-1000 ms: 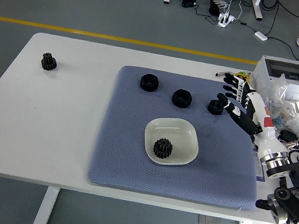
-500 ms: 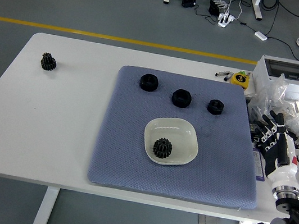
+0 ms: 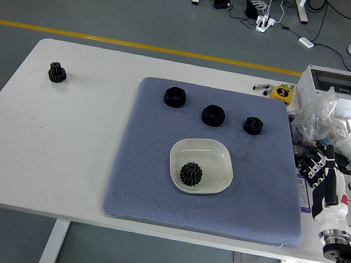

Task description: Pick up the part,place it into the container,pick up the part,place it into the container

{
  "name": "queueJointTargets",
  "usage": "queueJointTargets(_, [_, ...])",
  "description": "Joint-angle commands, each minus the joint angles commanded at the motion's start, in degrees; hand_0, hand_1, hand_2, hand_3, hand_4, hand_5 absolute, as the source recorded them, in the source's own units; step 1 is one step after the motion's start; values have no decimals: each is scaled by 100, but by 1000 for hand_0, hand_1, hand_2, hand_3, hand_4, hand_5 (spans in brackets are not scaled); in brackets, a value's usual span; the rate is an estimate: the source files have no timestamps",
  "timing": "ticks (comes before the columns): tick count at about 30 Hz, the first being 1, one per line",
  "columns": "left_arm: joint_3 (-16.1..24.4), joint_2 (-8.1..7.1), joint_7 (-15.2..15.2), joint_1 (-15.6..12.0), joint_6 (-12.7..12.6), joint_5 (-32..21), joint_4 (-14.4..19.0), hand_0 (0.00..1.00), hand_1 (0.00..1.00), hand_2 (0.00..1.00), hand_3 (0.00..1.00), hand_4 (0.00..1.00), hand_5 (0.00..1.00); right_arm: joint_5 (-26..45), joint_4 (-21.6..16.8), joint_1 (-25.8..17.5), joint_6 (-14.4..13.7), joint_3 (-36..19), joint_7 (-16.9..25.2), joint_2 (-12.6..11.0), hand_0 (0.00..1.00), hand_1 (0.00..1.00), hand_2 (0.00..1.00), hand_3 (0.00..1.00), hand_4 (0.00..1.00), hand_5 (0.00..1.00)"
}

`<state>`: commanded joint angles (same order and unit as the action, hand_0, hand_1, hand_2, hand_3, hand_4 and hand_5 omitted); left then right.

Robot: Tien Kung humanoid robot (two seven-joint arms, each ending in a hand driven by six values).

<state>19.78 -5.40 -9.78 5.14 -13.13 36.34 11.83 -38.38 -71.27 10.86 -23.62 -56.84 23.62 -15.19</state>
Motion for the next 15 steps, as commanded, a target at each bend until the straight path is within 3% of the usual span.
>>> queueJointTargets(15, [-41,-4,16,14,0,-55,5,719,710,766,613,678,582,17,71,21,-5,-33,1,75,858,829,859,907,998,998])
